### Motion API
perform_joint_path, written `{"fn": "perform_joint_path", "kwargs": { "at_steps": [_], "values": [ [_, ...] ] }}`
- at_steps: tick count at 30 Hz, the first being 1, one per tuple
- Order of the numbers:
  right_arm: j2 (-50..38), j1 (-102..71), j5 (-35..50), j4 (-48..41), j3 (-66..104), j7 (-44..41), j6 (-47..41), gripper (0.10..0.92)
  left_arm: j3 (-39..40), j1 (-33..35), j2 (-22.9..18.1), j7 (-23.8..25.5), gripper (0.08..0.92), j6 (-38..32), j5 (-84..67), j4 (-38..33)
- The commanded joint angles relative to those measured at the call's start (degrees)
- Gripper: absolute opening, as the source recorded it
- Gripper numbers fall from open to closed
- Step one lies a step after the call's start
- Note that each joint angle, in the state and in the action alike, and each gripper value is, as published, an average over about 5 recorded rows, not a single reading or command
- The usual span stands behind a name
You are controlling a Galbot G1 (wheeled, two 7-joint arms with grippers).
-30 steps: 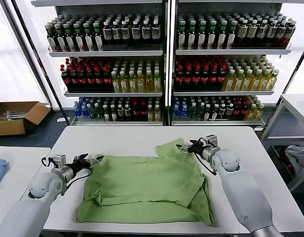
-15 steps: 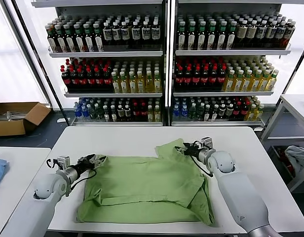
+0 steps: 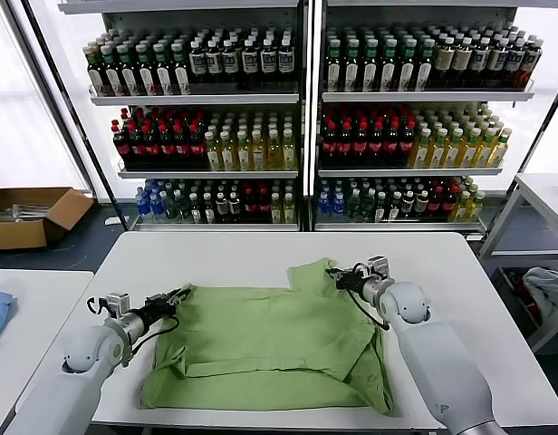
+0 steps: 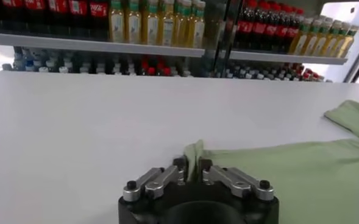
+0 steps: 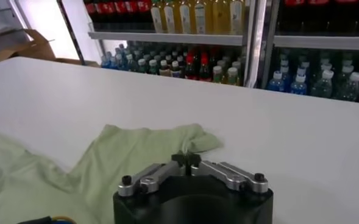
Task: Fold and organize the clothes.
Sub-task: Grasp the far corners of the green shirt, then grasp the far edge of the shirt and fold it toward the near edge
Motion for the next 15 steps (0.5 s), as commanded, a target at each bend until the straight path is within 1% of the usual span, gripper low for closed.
{"fn": "perform_joint_path", "kwargs": {
  "at_steps": [1, 4, 9, 15],
  "values": [
    [-0.3, -2.1, 5.3, 6.9, 2.3, 1.3, 0.1, 0.106, -0.3, 0.5, 0.2, -0.5, 0.119, -0.9, -0.8, -1.7],
    [-1.0, -3.7, 7.8, 10.8, 3.8, 2.0, 0.1, 0.106, -1.0, 1.0, 0.7, -1.3, 0.089, -1.3, -2.0, -4.2],
    [-2.6, -6.9, 10.8, 18.1, 6.1, 3.1, 0.1, 0.106, -3.3, 3.0, 1.9, -2.5, 0.088, -1.4, -3.7, -10.0],
    [-5.1, -13.6, 12.7, 26.5, 9.2, 4.5, 0.1, 0.106, -7.5, 8.3, 3.1, -2.9, 0.088, -1.7, -4.2, -16.8]
  ]
}}
